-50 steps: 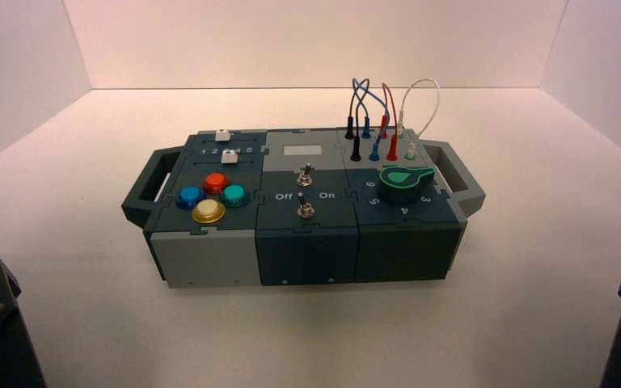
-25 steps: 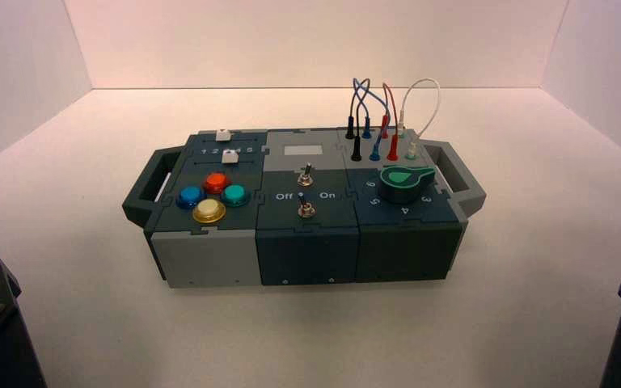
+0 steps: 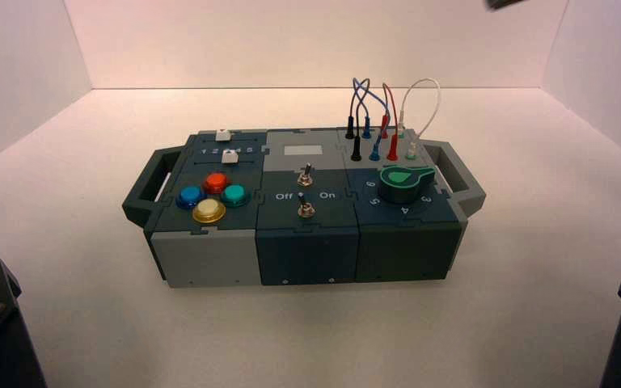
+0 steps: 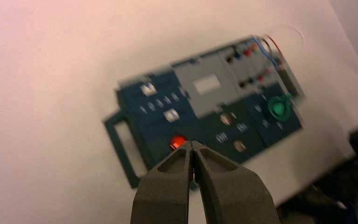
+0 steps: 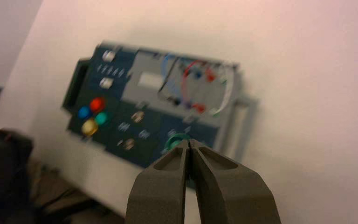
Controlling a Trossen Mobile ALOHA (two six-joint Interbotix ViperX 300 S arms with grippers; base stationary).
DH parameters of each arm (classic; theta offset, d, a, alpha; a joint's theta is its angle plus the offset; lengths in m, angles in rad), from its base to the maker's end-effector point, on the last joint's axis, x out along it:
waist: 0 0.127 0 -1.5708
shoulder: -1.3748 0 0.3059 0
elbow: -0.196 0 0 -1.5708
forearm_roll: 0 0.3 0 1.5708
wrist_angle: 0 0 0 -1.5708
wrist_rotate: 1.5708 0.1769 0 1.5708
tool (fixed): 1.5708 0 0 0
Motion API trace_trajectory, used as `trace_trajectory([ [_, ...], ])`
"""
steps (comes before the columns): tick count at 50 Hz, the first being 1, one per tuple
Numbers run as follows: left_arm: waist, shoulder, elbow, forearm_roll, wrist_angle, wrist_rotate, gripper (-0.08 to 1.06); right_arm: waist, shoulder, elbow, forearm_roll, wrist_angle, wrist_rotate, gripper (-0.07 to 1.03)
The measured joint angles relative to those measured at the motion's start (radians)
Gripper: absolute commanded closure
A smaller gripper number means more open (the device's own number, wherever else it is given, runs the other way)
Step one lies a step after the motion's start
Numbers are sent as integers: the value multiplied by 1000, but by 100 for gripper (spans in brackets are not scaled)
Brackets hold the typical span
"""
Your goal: Move the box away.
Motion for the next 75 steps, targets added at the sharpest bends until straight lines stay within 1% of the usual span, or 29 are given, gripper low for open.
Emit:
trace_trajectory([
  [1,-5,2,0,-14,15,-3,101,15,9,9,21,2,0,99],
  [2,-6,2,0,-15,17,-5,101,20,12,12,26,2,0,99],
  [3,-8,3,2,-25,26,-8,101,29,23,18,41,2,2,99],
  [5,-6,3,6,-35,32,-12,101,35,29,28,57,2,2,99],
  [6,-9,2,14,-54,44,-20,101,44,35,38,78,0,2,99],
  [8,-12,2,21,-66,54,-25,101,55,41,51,94,-2,2,99],
  [10,-17,0,32,-84,63,-32,101,75,52,66,114,-3,3,99],
  [11,-23,2,43,-98,69,-40,101,89,66,74,127,-6,5,99],
  [12,-29,2,48,-106,71,-43,101,97,74,80,133,-8,5,99],
  [13,-31,2,49,-107,71,-43,101,97,75,80,137,-8,5,99],
  [14,-41,2,61,-117,72,-49,101,107,83,89,147,-14,5,99],
  [16,-52,5,75,-124,74,-57,101,117,94,98,158,-17,6,99],
  [18,-61,6,84,-126,74,-60,100,124,100,104,164,-21,6,99],
  [19,-69,11,94,-127,74,-64,101,135,107,112,175,-26,8,99],
  [24,-86,25,115,-130,72,-75,101,158,137,127,187,-37,8,99],
  [27,-98,44,126,-133,71,-80,101,181,176,135,196,-49,8,99],
  [30,-106,52,127,-135,71,-81,101,195,196,138,201,-57,8,99],
  [34,-123,69,137,-135,69,-83,101,235,238,143,222,-84,8,99],
  [39,-144,92,143,-137,69,-83,101,268,282,144,239,-104,8,99],
  [42,-152,104,144,-137,67,-83,101,275,298,144,242,-110,8,99],
  [50,-198,163,146,-138,46,-83,101,281,359,144,250,-130,6,99],
  [63,-265,267,144,-140,3,-83,101,281,371,167,252,-135,5,99],
  [69,-313,347,144,-140,-32,-83,101,282,373,187,253,-143,5,99],
  [72,-345,405,144,-140,-54,-81,101,282,374,199,256,-149,5,99],
  [75,-353,434,143,-140,-71,-81,101,282,376,215,261,-163,0,99],
])
